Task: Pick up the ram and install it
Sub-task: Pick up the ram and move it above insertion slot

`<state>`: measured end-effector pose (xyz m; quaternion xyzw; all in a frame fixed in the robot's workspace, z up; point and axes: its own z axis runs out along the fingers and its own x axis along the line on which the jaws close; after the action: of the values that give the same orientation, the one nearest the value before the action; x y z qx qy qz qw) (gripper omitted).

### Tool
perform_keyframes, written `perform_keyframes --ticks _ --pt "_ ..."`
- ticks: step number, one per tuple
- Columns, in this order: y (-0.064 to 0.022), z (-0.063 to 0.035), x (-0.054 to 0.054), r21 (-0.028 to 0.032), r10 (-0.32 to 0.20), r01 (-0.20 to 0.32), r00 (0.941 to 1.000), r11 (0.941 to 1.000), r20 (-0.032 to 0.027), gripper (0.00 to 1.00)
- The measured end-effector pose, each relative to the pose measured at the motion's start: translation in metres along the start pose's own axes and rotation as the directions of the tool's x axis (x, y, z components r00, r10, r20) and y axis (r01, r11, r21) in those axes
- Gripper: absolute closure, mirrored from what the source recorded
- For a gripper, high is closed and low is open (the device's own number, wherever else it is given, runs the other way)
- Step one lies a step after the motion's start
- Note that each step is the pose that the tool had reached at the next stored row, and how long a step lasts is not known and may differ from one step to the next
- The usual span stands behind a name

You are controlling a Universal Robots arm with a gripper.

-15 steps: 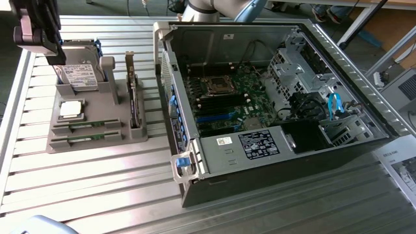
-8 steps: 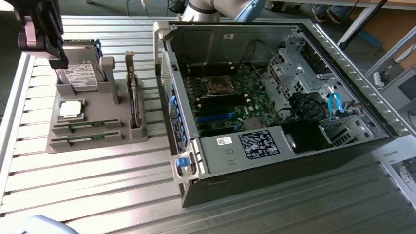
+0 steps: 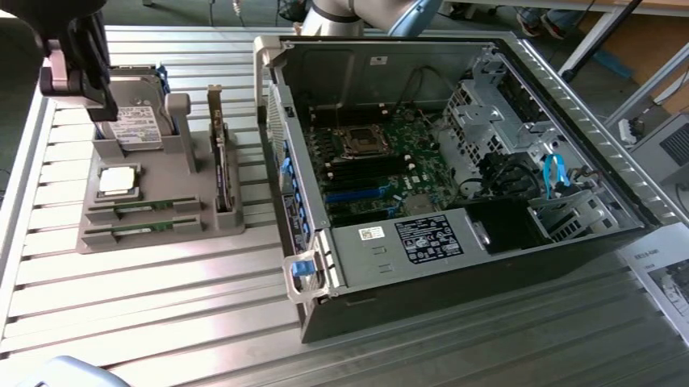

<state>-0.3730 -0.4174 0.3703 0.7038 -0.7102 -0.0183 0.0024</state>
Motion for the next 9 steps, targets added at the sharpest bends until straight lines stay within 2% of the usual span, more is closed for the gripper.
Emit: perform_keyframes --ticks 9 --pt "0.0000 0.0115 0.000 0.0062 0.000 0.000 1.0000 1.0000 0.0000 0.90"
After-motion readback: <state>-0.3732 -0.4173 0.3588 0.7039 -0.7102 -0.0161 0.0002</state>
